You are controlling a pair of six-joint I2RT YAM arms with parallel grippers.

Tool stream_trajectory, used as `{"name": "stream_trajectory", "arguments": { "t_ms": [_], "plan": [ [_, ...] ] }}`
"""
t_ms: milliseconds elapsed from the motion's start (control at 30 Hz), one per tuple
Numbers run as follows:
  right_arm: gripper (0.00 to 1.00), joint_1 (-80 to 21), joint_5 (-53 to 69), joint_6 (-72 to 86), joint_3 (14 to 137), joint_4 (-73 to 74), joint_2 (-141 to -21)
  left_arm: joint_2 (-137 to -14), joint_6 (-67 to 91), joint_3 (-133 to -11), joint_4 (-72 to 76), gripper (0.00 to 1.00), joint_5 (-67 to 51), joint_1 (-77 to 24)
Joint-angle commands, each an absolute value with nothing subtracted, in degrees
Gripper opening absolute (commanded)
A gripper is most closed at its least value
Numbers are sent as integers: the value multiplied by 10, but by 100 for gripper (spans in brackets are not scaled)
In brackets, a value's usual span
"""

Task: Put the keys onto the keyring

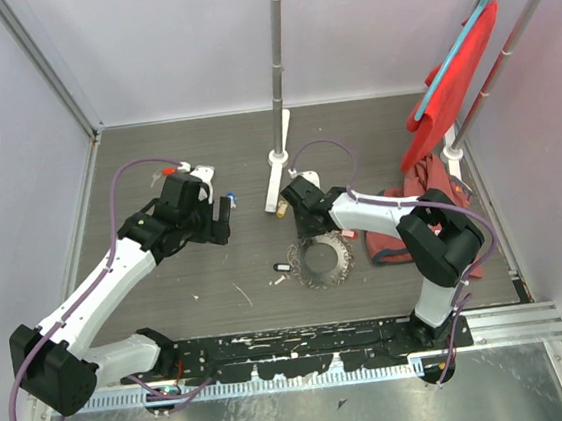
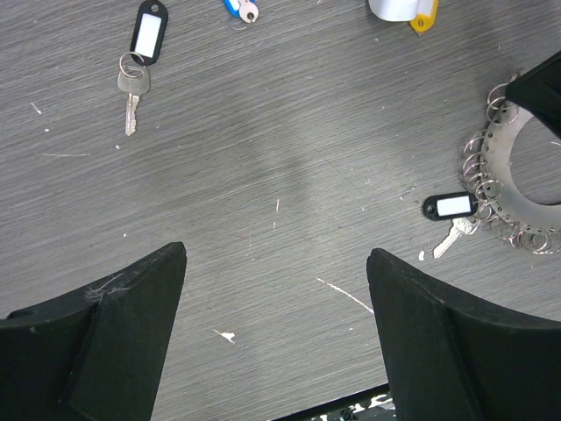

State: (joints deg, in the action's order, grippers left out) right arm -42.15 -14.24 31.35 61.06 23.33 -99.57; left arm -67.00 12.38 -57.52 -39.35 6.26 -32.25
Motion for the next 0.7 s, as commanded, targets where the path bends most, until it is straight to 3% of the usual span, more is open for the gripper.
{"name": "stream_trajectory", "arguments": {
  "t_ms": [0,367,667],
  "plan": [
    [25,-421,-56,267,607,179,-989,-665,120,-590,-387,91,59,-320],
    [28,-425,16,236,585,137,-961,-666,120,-590,-387,91,57,-321],
    [49,-428,-70,279,483,128,-804,-665,120,-590,-387,91,57,-321]
  ]
}}
